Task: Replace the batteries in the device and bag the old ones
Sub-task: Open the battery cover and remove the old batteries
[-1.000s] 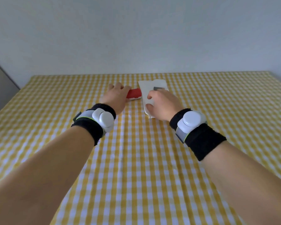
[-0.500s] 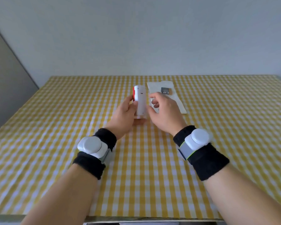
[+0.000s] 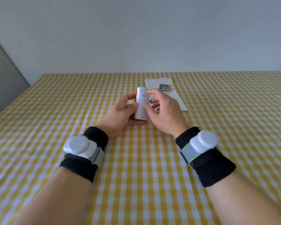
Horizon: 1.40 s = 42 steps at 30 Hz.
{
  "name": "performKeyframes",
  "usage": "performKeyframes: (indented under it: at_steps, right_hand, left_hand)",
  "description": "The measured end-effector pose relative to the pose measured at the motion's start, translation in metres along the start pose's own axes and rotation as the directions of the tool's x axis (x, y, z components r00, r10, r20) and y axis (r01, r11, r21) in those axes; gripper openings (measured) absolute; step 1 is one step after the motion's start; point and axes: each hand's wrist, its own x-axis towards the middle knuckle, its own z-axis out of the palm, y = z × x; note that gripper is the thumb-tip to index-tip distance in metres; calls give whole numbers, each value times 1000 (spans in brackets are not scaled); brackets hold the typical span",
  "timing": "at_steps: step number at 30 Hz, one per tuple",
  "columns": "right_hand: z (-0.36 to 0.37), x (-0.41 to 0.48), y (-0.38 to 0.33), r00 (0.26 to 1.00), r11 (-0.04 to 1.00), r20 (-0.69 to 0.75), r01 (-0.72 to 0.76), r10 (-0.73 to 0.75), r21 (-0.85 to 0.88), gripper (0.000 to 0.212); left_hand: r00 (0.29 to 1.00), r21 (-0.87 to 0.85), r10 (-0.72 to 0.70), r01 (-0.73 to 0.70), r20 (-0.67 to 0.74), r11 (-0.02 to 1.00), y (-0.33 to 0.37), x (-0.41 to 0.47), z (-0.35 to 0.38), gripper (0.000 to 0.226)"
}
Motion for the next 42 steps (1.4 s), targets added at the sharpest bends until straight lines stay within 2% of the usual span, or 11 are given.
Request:
performKeyframes:
  at_steps: [7, 16, 27, 35, 39, 42]
  right_hand:
    - [-2, -3, -5, 999, 998, -11, 53, -52, 23, 36]
    - [-4, -3, -9, 998, 994, -15, 62, -61, 89, 29]
    - [-5, -6, -13, 1000, 989, -3, 22, -21, 144, 33]
    - [-6, -5, -14, 1000, 986, -12, 12, -10, 167, 28]
    - [-4, -5, -11, 999, 982, -39, -2, 10, 190, 32]
    - [-3, -6, -10, 996, 981, -85, 16, 1, 193, 36]
  left_hand:
    - [996, 44, 87, -86, -25, 995, 2, -8, 6, 32]
    - [979, 186, 190, -174, -73, 967, 2, -11, 11, 35]
    - [960, 167, 246, -223, -136, 961, 0, -9, 13, 32]
    - [954, 228, 271, -237, -129, 944, -3, -8, 16, 33]
    - [953, 187, 264, -236, -146, 954, -3, -7, 16, 29]
    - [944, 96, 238, -221, -228, 970, -1, -6, 17, 26]
